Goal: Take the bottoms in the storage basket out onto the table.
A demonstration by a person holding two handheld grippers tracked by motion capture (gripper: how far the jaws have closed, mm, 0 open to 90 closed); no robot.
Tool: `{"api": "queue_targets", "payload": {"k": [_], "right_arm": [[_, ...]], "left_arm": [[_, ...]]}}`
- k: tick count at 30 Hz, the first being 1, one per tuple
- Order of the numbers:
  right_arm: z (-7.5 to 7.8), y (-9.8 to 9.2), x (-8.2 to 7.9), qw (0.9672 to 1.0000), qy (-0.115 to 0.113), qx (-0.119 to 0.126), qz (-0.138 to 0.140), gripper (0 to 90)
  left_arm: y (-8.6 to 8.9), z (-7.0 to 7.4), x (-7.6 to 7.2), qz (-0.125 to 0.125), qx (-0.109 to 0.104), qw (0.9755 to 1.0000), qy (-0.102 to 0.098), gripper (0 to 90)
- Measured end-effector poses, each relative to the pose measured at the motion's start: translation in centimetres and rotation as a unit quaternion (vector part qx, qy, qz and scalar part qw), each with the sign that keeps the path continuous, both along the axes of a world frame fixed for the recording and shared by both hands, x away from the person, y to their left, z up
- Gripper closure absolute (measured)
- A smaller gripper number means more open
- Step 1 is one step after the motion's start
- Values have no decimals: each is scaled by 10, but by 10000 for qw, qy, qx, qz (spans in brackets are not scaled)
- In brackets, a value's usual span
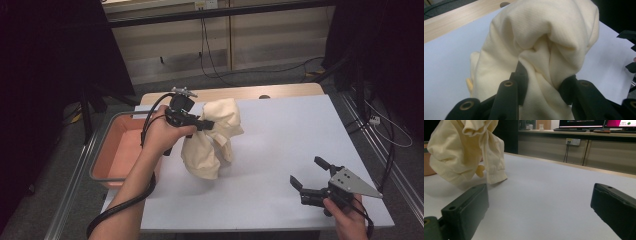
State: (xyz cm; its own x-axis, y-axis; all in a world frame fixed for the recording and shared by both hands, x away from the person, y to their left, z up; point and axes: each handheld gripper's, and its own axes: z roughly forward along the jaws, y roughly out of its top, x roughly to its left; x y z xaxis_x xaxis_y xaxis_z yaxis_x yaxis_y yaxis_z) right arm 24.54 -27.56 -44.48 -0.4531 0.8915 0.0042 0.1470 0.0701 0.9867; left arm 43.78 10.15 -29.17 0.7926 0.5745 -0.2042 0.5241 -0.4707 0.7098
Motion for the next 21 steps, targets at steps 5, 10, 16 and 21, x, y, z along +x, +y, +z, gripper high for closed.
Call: {"api": "queue_targets", "payload": {"k": [5,10,16,21], "right_arm": [[0,0,0,10000,-3,1,2,11],[0,0,0,10000,-4,-5,3,11],[0,0,0,10000,13,-8,7,11],[0,0,0,10000,4,-14,13,11]], "left_arm": [[-3,-5,-1,-18,-56,10000,9,680],[-6,-15,0,-40,-77,10000,25,678],[-9,-21,-1,-69,-93,9999,27,674],[-11,-25,-1,-96,-105,9999,0,670]]}}
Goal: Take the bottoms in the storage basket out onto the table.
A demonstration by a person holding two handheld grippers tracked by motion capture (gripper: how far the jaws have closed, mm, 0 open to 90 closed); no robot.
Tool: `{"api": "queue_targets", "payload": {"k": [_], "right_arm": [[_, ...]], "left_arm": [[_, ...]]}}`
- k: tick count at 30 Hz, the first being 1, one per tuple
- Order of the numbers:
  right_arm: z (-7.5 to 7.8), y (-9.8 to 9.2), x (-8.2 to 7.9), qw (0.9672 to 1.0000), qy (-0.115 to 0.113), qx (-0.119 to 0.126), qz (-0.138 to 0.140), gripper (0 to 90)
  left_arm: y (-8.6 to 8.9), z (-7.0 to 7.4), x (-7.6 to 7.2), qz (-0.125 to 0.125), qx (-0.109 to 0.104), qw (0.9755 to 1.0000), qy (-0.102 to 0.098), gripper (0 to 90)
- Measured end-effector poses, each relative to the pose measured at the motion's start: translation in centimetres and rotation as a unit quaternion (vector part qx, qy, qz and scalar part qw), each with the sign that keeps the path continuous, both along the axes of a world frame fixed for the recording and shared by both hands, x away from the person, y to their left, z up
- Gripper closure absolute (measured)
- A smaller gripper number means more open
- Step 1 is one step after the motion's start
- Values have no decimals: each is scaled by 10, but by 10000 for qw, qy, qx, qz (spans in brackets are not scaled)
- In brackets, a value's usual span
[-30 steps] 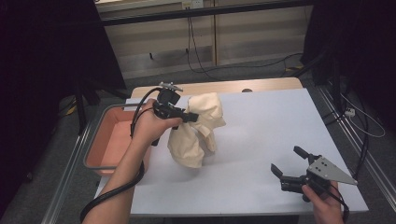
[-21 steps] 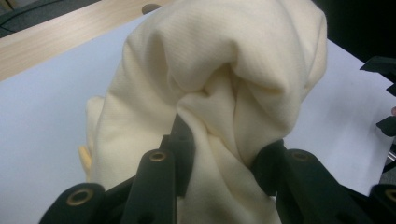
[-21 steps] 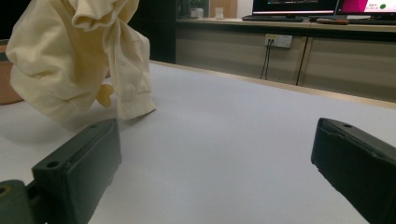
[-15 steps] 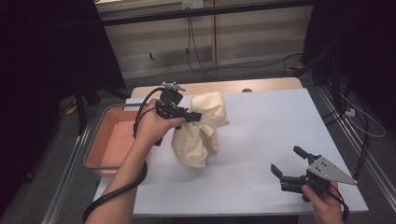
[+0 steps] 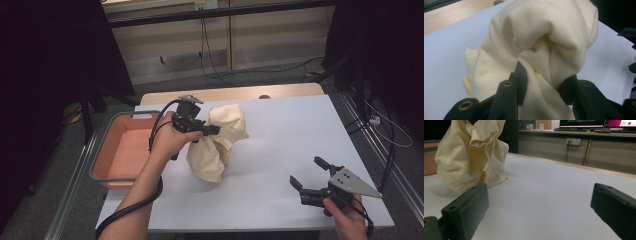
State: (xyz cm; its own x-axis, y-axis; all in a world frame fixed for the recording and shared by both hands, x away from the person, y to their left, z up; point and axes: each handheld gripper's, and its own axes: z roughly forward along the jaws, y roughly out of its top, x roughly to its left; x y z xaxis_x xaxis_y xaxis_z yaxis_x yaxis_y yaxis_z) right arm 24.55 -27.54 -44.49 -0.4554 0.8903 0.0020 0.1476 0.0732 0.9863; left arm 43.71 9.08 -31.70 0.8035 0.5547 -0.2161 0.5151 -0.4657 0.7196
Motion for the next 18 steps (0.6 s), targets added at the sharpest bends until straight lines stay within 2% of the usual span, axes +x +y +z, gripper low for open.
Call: {"api": "queue_targets", "payload": {"k": [18], "right_arm": [[0,0,0,10000,5,-23,23,12]], "left_arm": [[-2,-15,0,42,11,10000,-13,653]]}}
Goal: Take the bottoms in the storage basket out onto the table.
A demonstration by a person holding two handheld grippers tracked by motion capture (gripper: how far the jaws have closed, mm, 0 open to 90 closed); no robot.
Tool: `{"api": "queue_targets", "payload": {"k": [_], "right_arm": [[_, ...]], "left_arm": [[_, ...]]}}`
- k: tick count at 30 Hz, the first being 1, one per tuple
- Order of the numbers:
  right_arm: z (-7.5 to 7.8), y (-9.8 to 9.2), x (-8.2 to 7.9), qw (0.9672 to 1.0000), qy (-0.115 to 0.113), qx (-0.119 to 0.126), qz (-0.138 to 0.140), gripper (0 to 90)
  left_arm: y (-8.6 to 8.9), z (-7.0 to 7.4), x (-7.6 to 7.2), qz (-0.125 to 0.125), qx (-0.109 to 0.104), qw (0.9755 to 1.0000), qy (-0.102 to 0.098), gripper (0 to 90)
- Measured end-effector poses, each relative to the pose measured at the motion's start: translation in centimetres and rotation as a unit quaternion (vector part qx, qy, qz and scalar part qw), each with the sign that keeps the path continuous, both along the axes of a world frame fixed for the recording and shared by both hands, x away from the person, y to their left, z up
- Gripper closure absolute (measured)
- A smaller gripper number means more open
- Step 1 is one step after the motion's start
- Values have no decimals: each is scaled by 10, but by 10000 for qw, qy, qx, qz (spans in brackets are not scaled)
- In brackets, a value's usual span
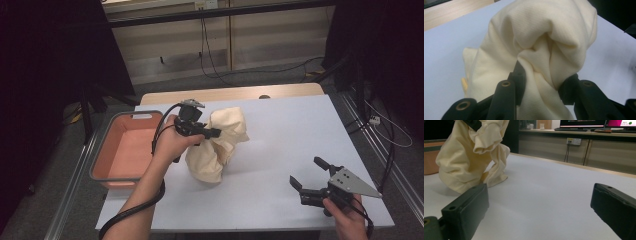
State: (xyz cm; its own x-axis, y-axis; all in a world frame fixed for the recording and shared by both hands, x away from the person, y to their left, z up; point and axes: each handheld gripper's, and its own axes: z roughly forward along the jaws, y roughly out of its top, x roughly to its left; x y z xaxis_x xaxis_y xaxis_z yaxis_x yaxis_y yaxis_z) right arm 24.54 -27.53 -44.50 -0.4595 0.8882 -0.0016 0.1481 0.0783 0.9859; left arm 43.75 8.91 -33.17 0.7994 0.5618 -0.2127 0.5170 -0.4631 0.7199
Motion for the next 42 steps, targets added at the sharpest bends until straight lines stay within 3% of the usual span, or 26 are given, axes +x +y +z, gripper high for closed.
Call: {"api": "queue_targets", "payload": {"k": [42], "right_arm": [[0,1,0,10000,34,-2,26,12]], "left_arm": [[0,-34,1,49,49,9999,112,639]]}}
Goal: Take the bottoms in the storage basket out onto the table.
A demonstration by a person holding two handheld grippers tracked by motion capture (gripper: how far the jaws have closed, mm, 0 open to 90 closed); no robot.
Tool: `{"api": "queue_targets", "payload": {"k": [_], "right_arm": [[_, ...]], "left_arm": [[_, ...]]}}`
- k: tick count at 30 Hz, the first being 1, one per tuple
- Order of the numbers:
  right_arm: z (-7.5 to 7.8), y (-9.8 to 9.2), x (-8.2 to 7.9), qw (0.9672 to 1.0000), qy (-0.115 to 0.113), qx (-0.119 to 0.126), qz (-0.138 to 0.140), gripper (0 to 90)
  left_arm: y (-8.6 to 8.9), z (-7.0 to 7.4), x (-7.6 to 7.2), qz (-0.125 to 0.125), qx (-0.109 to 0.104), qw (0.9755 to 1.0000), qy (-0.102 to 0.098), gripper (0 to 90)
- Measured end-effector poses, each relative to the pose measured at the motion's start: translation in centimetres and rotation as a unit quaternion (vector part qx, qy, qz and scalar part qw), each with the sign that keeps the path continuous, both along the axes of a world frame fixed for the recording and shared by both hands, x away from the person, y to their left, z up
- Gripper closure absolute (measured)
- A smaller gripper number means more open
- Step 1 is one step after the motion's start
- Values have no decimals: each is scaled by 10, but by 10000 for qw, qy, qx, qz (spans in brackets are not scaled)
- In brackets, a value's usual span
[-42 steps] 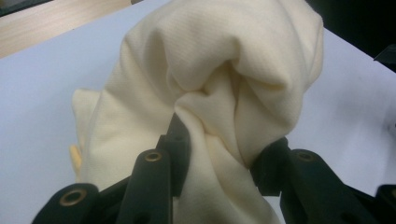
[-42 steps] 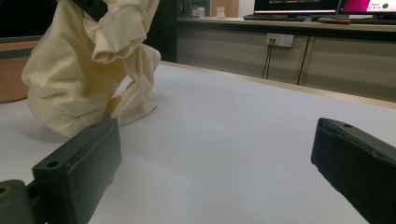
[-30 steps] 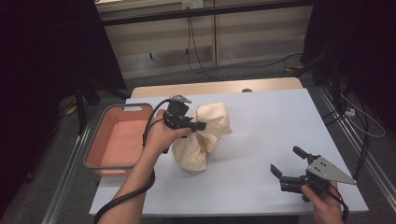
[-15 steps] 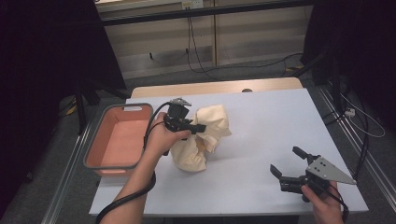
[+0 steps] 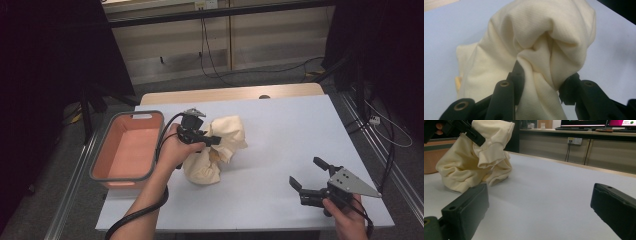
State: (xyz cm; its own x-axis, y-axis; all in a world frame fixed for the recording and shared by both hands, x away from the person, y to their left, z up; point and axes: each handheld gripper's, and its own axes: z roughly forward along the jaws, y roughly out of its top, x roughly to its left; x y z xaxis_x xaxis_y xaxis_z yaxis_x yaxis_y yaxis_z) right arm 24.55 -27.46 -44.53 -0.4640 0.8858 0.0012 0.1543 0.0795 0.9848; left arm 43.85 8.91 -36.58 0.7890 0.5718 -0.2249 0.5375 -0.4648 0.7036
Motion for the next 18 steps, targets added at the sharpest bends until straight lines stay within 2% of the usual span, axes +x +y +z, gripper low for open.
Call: {"api": "queue_targets", "payload": {"k": [18], "right_arm": [[0,0,0,10000,-14,-10,3,12]], "left_arm": [[-1,-11,0,17,-38,10000,13,628]]}}
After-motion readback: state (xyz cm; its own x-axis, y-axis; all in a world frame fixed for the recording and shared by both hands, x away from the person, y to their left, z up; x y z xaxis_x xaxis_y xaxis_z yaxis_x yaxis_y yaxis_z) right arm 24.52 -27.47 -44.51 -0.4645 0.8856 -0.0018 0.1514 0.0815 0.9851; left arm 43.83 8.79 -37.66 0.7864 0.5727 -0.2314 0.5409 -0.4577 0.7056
